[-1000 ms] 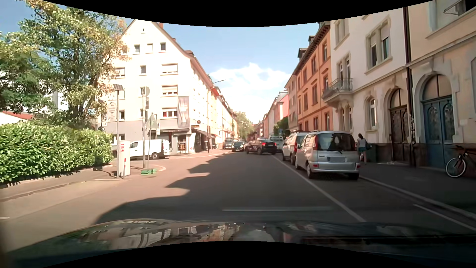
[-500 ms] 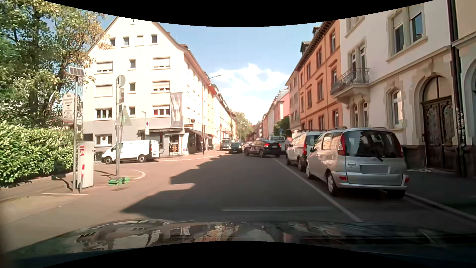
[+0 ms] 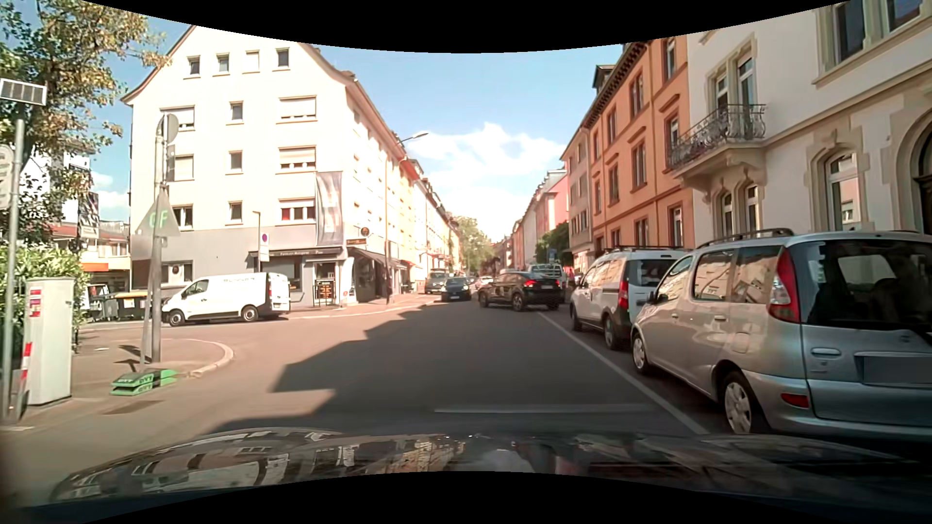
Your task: Follow the waypoints while adhering to traffic rules and regulations
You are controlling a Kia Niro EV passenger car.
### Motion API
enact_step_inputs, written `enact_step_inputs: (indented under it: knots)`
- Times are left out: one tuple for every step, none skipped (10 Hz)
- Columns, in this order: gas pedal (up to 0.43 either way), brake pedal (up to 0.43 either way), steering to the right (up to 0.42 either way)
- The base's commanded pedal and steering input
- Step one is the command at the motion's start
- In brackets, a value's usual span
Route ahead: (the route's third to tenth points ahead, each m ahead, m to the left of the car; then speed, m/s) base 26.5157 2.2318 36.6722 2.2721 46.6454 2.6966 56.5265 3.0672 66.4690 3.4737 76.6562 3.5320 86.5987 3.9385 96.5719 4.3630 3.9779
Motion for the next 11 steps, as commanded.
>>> enact_step_inputs:
  knots:
    - [0.000, 0.165, 0.005]
    - [0.000, 0.165, 0.005]
    - [0.000, 0.165, 0.005]
    - [0.000, 0.165, 0.005]
    - [0.000, 0.165, 0.005]
    - [0.000, 0.165, 0.005]
    - [0.000, 0.165, 0.005]
    - [0.000, 0.165, 0.005]
    - [0.000, 0.165, 0.005]
    - [0.000, 0.165, 0.004]
    - [0.000, 0.165, 0.001]
